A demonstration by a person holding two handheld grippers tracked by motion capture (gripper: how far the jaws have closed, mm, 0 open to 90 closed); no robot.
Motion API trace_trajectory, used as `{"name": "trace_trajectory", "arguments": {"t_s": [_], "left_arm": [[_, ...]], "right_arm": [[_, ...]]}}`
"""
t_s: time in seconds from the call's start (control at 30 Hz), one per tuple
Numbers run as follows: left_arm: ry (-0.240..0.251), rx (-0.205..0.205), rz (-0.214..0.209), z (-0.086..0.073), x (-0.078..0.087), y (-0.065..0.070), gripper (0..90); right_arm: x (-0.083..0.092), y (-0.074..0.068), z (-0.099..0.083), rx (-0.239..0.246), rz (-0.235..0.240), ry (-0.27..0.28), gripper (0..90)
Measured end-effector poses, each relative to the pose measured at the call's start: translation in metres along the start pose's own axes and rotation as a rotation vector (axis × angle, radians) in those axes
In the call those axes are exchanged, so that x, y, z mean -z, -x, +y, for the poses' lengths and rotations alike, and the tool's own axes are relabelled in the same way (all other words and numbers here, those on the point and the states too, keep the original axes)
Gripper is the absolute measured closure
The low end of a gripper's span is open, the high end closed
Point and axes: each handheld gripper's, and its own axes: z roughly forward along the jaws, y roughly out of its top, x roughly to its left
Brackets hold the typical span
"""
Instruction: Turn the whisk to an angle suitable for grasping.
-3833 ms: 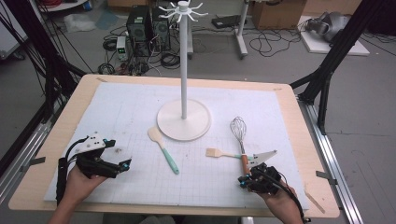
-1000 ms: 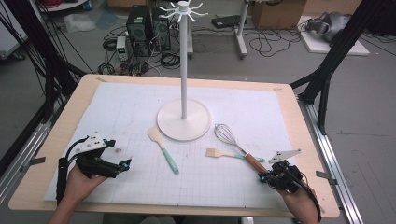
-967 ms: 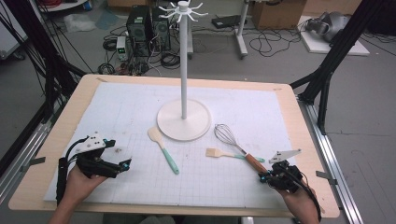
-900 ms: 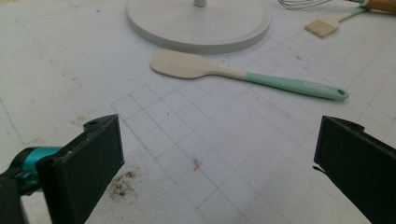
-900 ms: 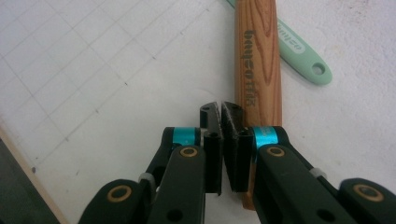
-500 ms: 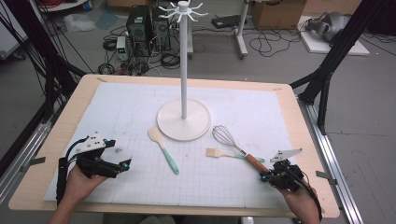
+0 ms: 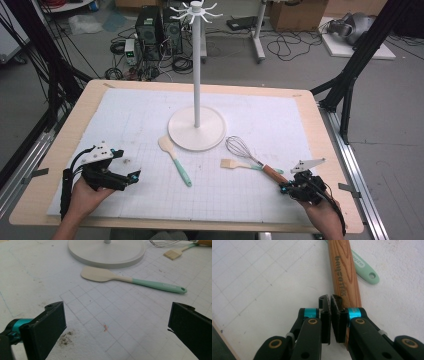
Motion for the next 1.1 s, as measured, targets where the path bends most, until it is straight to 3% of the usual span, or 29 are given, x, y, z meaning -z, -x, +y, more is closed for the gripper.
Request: {"name": "trace_trajectory", "arguments": {"t_s": [0.3,0.53,1.1], "left_arm": [[-0.001,0.001,0.0,0.0,-0.001,-0.001,1.7],[0.0,0.006,0.002,-0.002,0.001,-0.002,1.7],[0.007,0.014,0.018,-0.004,0.007,-0.003,1.7]], "right_arm": [[0.001,-0.002,0.003,0.008,0.035,0.036,80.0],[0.011,-0.003,0.012,0.027,0.055,0.124,70.0],[0.013,0.003,0.027,0.013,0.103,0.217,31.3]]}}
